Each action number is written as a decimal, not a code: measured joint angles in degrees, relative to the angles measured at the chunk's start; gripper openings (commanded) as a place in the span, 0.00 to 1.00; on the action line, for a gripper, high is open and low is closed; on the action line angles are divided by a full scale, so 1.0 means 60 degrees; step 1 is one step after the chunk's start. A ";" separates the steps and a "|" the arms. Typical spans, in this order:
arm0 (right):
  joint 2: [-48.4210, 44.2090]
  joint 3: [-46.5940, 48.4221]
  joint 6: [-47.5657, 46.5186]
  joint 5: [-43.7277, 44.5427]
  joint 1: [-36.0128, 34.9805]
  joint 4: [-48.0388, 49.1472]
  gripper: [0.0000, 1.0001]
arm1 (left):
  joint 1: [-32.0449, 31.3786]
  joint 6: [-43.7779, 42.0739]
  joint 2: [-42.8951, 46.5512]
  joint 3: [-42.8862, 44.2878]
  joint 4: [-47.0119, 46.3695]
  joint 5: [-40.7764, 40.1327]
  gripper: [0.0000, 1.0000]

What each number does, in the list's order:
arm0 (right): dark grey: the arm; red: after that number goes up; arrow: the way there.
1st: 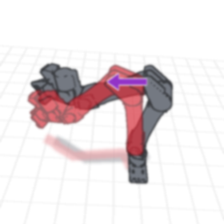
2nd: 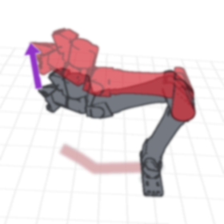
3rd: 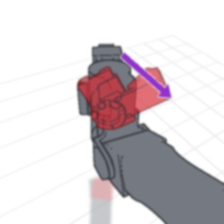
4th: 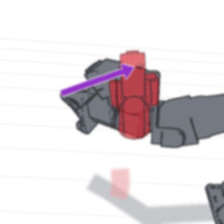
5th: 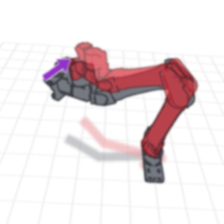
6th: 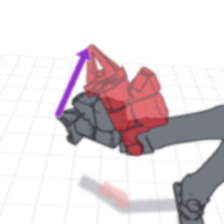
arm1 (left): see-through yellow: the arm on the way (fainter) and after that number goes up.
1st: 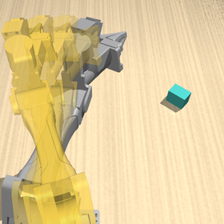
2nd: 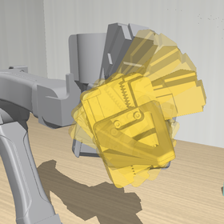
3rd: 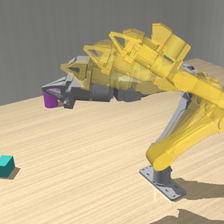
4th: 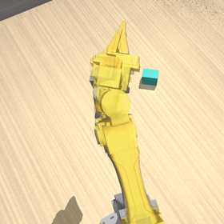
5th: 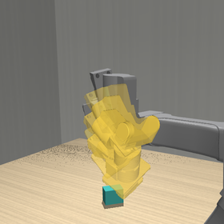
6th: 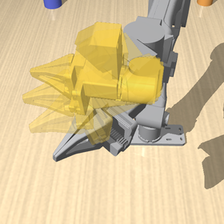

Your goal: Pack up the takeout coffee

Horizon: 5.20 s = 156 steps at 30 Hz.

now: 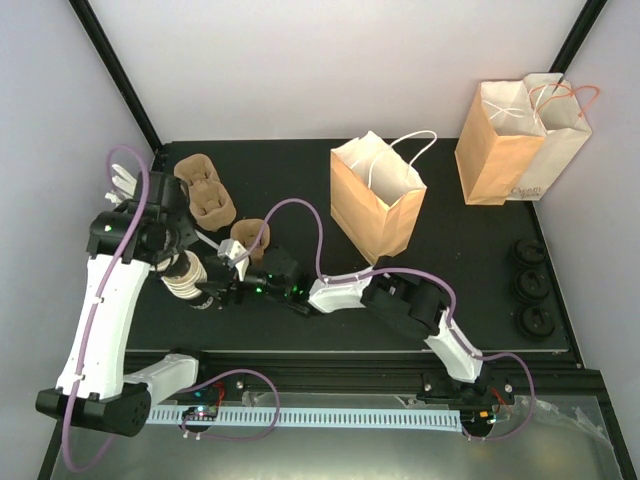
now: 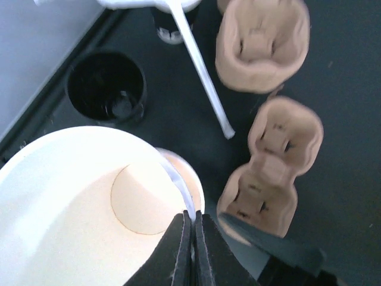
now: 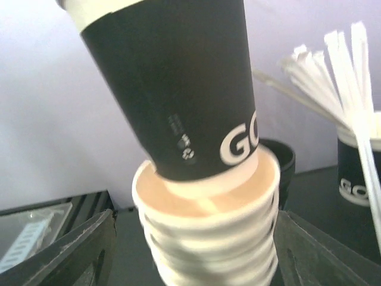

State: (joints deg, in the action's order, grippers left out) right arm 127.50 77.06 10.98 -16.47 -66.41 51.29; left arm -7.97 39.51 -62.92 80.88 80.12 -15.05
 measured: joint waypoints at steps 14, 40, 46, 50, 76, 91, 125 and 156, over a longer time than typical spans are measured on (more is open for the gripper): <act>-0.3173 -0.0947 0.0073 0.0164 0.0350 -0.1315 0.78 | 0.0000 -0.2091 0.1045 0.1435 -0.0492 0.0586 0.05; -1.1879 -0.6390 0.3504 0.3217 0.2594 -1.1555 0.83 | -0.6295 -0.3370 -0.1934 -0.1428 -0.5905 0.2557 0.05; -1.2025 -0.7071 0.4623 0.3264 0.2630 -1.2389 0.77 | -0.7074 -0.3461 -0.3920 -0.1705 -0.7056 0.1665 0.05; -1.1989 -0.7136 0.5064 0.3275 0.2630 -1.2735 0.75 | -0.7282 -0.3515 -0.4870 -0.1621 -0.7318 0.1279 0.08; -1.1591 -0.6430 0.5129 0.3457 0.2630 -1.3267 0.80 | -0.6404 -0.3472 -0.2269 -0.1355 -0.6481 0.0488 0.87; -1.0364 -0.4681 0.3238 0.2044 0.2430 -1.2528 0.77 | -0.4175 -0.2565 0.1501 -0.1042 -0.2459 -0.0980 0.73; -1.1358 -0.4648 0.3406 0.3901 0.2291 -1.3843 0.67 | 0.1213 -0.3085 0.0350 -0.2579 -0.5337 0.5701 0.63; -0.9985 -0.4852 0.4761 0.3963 1.5577 -1.7176 1.00 | -0.3304 -0.2769 -0.0539 -0.4612 -0.8779 0.8251 0.67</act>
State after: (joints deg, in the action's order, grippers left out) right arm 67.59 47.94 39.55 7.31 27.05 -51.77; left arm -27.79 22.90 -66.15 53.21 27.44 34.46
